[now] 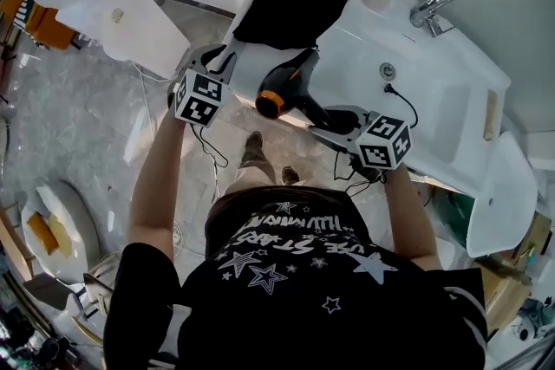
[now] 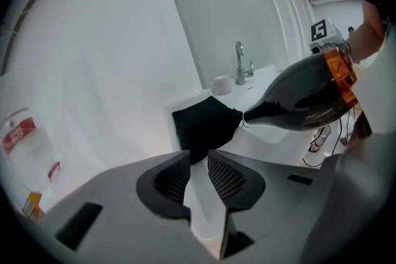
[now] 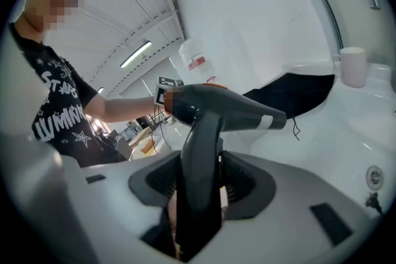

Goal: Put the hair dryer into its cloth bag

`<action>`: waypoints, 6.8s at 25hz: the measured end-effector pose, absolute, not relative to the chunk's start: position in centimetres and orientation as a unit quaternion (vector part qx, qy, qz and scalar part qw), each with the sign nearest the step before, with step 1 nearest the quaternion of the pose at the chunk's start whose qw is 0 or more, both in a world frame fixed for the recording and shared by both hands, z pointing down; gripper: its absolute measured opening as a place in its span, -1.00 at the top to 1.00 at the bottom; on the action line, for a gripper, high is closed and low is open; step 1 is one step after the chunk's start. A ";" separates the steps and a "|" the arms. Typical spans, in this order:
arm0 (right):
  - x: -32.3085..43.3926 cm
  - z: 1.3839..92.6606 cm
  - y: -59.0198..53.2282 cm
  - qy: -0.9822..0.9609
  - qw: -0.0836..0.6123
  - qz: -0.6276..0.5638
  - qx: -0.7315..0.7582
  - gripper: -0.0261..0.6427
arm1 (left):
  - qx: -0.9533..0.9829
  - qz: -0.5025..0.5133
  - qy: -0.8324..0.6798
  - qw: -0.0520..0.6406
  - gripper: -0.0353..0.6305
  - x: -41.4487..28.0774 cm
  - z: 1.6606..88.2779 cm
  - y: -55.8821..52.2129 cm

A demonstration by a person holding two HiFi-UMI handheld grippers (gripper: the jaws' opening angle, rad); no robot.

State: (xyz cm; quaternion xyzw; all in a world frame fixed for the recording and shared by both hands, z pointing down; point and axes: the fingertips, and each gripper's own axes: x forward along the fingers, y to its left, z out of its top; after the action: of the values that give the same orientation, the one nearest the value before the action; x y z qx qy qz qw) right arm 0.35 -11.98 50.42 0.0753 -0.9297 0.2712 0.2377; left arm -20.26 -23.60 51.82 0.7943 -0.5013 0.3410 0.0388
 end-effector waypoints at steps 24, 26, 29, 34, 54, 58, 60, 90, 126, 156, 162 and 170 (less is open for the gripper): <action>-1.8 51.3 -11.8 -0.922 0.269 0.264 0.087 0.34 | 0.798 0.463 -0.368 -0.118 0.82 -18.2 56.8 -31.7; -2.1 51.1 -11.9 -0.925 0.270 0.256 0.082 0.34 | 0.805 0.456 -0.361 -0.114 0.82 -18.0 56.3 -31.8; -2.5 50.9 -12.1 -0.928 0.273 0.243 0.073 0.34 | 0.816 0.443 -0.356 -0.103 0.83 -17.8 55.5 -32.0; -3.0 51.3 -12.9 -0.929 0.278 0.236 0.055 0.34 | 0.829 0.426 -0.350 -0.091 0.83 -17.4 54.4 -32.2; -5.4 54.2 -22.5 -0.916 0.332 0.147 0.169 0.34 | 0.860 0.389 -0.323 -0.073 0.83 -17.5 52.3 -33.7; -5.7 54.6 -24.2 -0.908 0.332 0.146 0.207 0.34 | 0.865 0.380 -0.321 -0.069 0.83 -17.6 51.9 -33.7; -5.9 55.0 -25.0 -0.904 0.335 0.142 0.223 0.34 | 0.865 0.377 -0.323 -0.068 0.83 -17.7 51.7 -33.7; -6.5 56.5 -36.6 -0.825 0.338 0.143 0.430 0.34 | 0.887 0.319 -0.332 -0.030 0.83 -17.2 50.6 -32.6; 1.1 53.4 -29.8 -0.842 0.265 0.152 0.445 0.33 | 0.824 0.296 -0.484 0.003 0.39 -16.5 49.2 -29.4; 6.3 48.1 -20.2 -0.895 0.182 0.140 0.382 0.90 | 0.740 0.193 -0.635 0.106 0.87 -11.6 48.0 -11.4; 5.5 48.2 -17.9 -0.898 0.195 0.125 0.373 0.90 | 0.742 0.171 -0.636 0.121 0.87 -12.3 48.5 -9.0; 4.2 47.6 -12.0 -0.900 0.209 0.114 0.364 0.90 | 0.748 0.177 -0.624 0.140 0.87 -13.1 50.0 -2.6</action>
State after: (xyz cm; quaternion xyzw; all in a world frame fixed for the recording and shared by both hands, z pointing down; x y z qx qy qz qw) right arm 4.16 -12.05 47.60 0.3637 -0.9004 0.1141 0.2095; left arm -13.12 -2.61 49.99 0.7484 -0.6235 0.1773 0.1404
